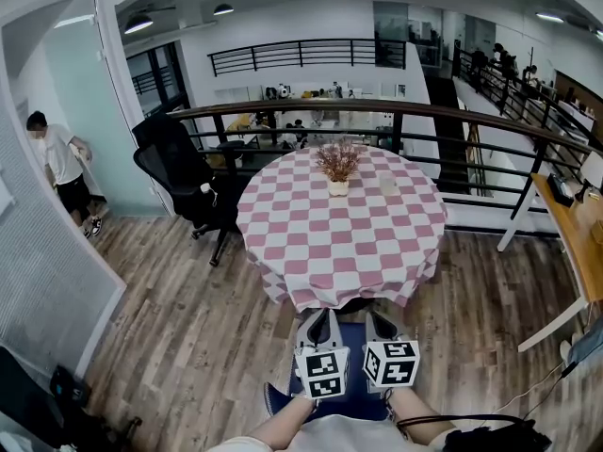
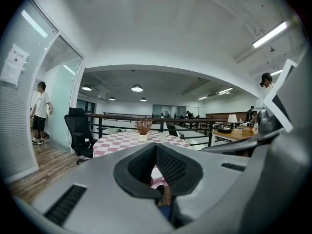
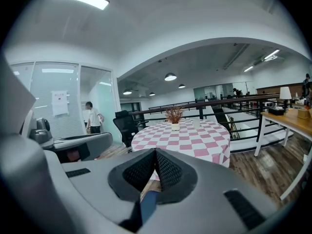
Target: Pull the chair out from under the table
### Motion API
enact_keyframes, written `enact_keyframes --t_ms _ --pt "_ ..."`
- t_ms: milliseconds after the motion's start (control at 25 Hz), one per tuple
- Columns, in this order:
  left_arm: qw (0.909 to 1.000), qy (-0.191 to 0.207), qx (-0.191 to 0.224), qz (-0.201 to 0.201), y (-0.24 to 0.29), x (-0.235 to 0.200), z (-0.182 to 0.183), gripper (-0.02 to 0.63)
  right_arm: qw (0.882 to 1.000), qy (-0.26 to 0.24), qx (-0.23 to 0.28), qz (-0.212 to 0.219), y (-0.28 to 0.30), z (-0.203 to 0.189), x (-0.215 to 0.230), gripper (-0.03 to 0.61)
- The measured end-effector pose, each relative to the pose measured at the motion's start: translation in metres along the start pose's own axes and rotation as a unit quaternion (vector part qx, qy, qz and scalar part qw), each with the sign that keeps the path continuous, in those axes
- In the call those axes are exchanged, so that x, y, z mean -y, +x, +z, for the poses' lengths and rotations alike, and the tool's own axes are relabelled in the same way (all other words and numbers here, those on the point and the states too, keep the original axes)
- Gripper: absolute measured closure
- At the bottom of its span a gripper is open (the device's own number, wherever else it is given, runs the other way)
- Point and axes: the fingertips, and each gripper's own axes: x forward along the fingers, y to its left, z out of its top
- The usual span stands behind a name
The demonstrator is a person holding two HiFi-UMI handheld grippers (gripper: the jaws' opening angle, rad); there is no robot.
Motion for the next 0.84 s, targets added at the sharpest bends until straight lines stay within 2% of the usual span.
enact_keyframes --t_ms 840 --pt "0.9999 0.001 -0.010 -0.005 -0.003 0.011 -0.009 0.609 1.000 0.004 -0.013 -0.018 -0.014 -0.013 0.011 0.561"
